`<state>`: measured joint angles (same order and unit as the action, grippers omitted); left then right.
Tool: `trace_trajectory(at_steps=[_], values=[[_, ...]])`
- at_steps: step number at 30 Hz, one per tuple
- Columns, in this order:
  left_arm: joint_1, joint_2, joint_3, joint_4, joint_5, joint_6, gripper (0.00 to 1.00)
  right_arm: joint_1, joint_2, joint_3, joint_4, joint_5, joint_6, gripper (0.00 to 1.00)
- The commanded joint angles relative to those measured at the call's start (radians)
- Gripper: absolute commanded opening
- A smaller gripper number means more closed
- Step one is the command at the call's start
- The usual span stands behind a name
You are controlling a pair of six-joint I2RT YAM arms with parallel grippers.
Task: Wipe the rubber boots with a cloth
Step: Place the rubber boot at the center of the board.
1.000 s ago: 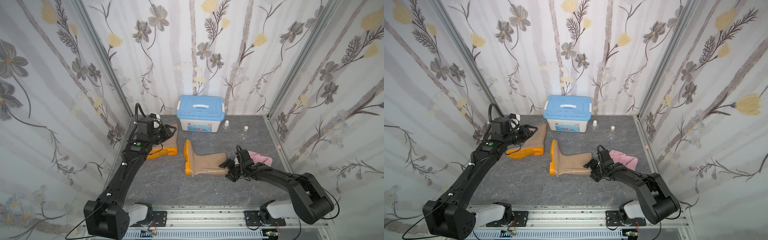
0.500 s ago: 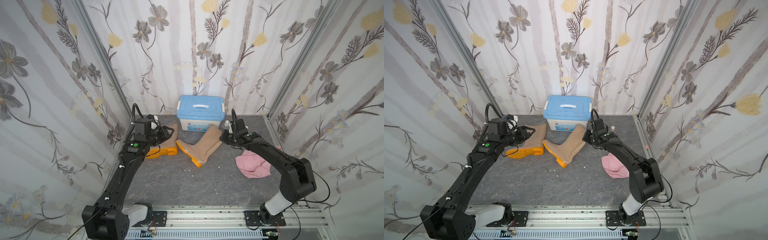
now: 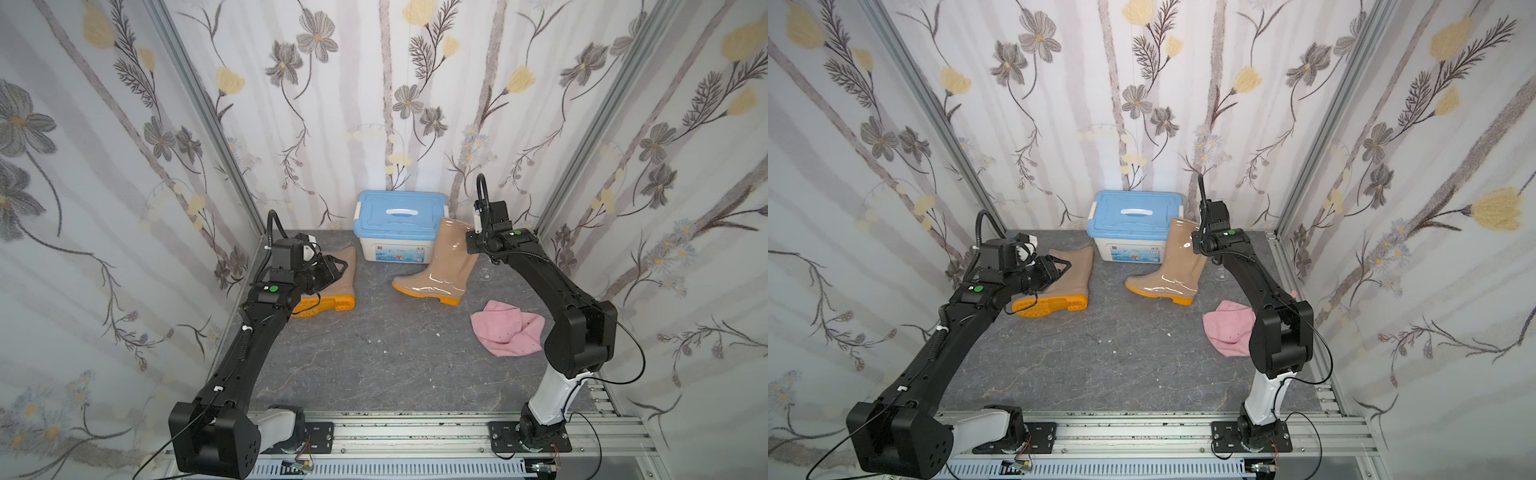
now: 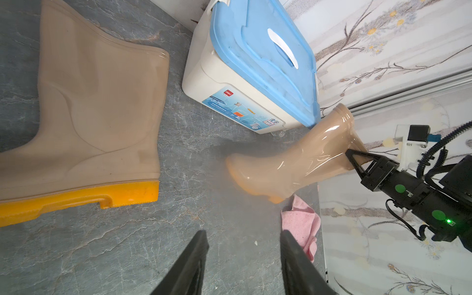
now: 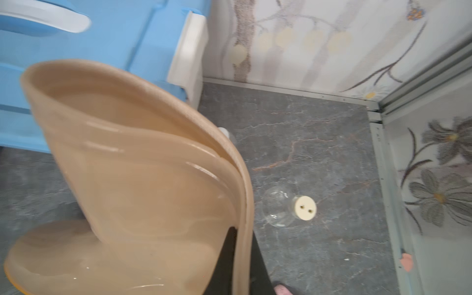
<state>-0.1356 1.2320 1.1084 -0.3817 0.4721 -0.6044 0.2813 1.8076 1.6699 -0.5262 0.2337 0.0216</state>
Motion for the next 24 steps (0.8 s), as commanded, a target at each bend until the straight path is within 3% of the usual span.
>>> trace_trajectory(at_steps=[1, 9, 21, 22, 23, 24], values=[[0.001, 0.010, 0.001, 0.039, 0.008, 0.013, 0.49, 0.001, -0.029, -0.048, 0.100, 0.019, -0.079, 0.00], [0.004, 0.023, -0.002, 0.042, 0.005, 0.018, 0.49, 0.015, -0.179, -0.298, 0.425, -0.031, -0.126, 0.00], [0.009, 0.075, -0.007, 0.048, -0.006, 0.026, 0.49, 0.014, -0.171, -0.297, 0.425, -0.085, -0.165, 0.02], [0.010, 0.081, -0.006, 0.049, -0.006, 0.029, 0.50, 0.015, -0.173, -0.311, 0.413, -0.074, -0.160, 0.15], [0.011, 0.090, -0.005, 0.050, -0.007, 0.030, 0.50, 0.015, -0.179, -0.327, 0.401, -0.065, -0.154, 0.39], [0.013, 0.098, -0.004, 0.050, -0.010, 0.030, 0.50, 0.015, -0.187, -0.339, 0.383, -0.061, -0.148, 0.55]])
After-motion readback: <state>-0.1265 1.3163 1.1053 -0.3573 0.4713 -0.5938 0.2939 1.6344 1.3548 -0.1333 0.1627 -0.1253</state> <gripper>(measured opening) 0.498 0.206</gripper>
